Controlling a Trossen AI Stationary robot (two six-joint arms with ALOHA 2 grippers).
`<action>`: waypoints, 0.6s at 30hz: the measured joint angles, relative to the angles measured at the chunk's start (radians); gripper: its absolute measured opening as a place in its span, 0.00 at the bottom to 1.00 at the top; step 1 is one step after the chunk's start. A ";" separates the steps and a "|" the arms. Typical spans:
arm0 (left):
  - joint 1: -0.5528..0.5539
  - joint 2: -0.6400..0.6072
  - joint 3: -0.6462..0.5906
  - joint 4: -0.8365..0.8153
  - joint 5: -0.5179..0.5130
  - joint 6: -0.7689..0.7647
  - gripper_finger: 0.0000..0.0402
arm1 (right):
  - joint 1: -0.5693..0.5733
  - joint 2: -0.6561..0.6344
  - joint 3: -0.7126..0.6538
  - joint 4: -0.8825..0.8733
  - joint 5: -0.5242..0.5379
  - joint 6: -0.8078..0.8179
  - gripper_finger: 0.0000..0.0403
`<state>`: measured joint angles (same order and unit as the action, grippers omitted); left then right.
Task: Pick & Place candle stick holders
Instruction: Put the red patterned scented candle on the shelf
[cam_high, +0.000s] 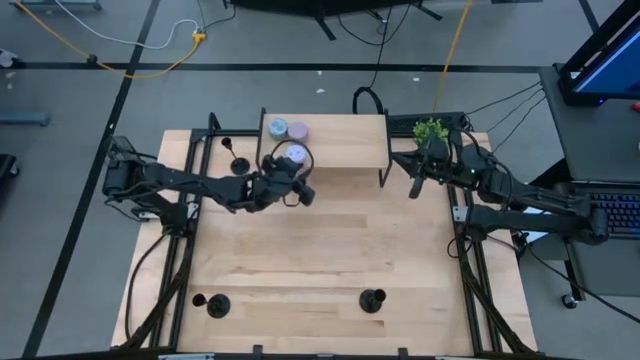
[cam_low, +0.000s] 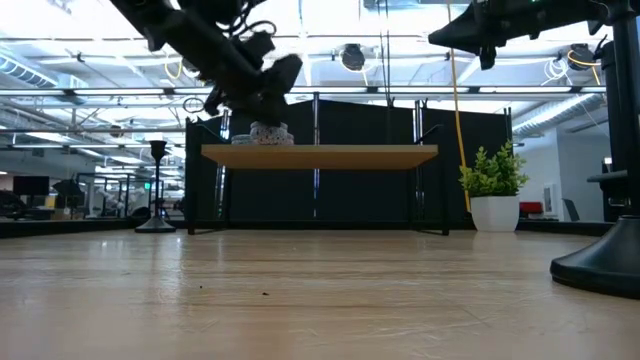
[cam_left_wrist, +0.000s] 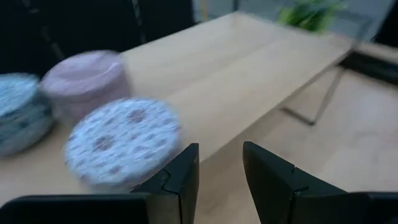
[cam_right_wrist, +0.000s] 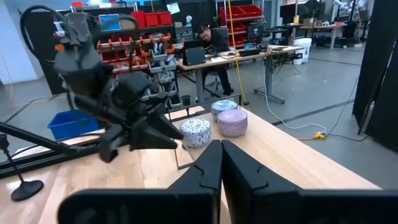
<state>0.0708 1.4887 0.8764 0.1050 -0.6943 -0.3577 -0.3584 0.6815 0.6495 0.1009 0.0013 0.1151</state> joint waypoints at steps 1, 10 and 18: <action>0.009 0.000 0.000 -0.015 -0.005 -0.017 0.33 | 0.000 0.000 0.000 0.000 0.000 0.000 0.00; 0.071 -0.002 0.000 -0.080 -0.052 -0.081 0.33 | 0.000 0.000 0.000 -0.006 -0.002 -0.003 0.00; 0.097 -0.023 0.000 -0.071 -0.084 -0.120 0.33 | 0.000 0.000 0.000 -0.013 -0.002 -0.003 0.00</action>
<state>0.1674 1.4655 0.8768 0.0340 -0.7783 -0.4775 -0.3580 0.6819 0.6495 0.0884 -0.0010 0.1123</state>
